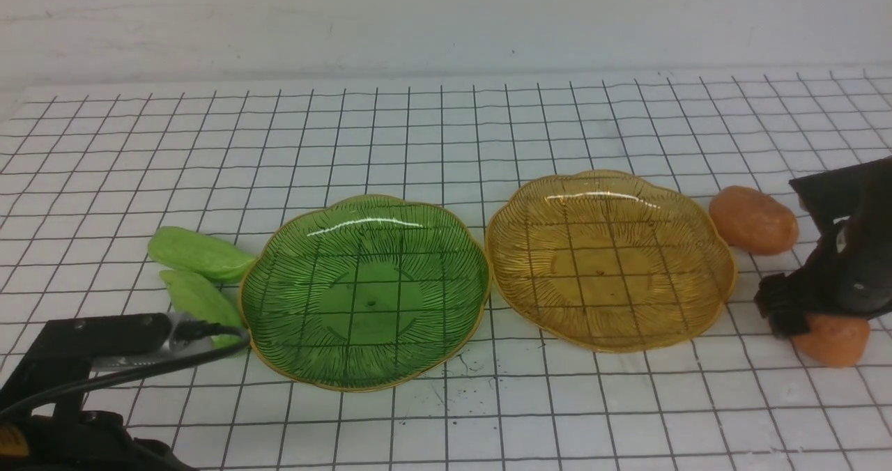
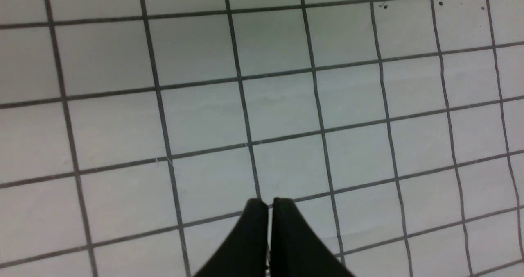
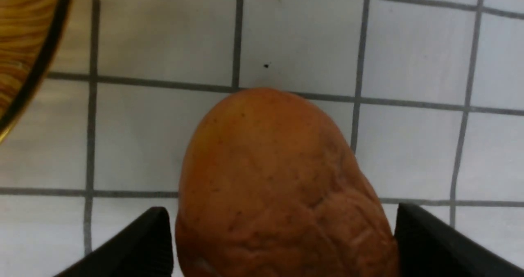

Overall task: Put different types of vegetables on the plate.
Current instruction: 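Put the potato onto the plate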

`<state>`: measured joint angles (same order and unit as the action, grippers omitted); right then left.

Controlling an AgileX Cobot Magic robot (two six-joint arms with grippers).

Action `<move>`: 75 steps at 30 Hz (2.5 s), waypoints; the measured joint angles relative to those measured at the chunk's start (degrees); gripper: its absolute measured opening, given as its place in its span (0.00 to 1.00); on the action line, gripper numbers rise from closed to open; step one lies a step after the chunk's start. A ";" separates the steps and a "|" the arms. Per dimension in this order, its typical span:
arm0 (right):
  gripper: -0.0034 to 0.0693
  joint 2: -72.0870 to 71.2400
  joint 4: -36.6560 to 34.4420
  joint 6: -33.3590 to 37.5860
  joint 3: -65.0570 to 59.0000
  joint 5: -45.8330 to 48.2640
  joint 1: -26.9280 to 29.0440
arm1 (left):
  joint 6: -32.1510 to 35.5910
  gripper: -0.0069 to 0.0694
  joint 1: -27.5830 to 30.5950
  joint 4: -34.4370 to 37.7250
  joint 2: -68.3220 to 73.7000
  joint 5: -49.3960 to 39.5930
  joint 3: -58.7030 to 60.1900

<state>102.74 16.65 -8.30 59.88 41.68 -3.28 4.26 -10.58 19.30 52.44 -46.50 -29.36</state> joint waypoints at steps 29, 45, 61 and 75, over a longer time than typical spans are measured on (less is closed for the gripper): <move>0.79 2.63 -29.12 12.70 21.73 9.31 -7.27 | 0.00 0.09 0.00 0.00 0.00 -0.16 0.00; 1.00 7.05 -14.58 10.92 29.62 9.14 -7.40 | -0.05 0.09 0.00 0.00 0.00 -0.16 0.00; 0.85 12.45 7.53 -2.13 30.49 11.14 -3.37 | -0.05 0.09 0.00 0.23 0.00 -0.16 0.00; 0.05 12.61 -16.12 11.44 39.37 17.73 7.67 | -0.05 0.09 0.00 1.37 0.00 -0.16 0.00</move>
<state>115.35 0.53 3.14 99.25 59.41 4.39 4.21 -10.58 20.67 52.44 -46.67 -29.36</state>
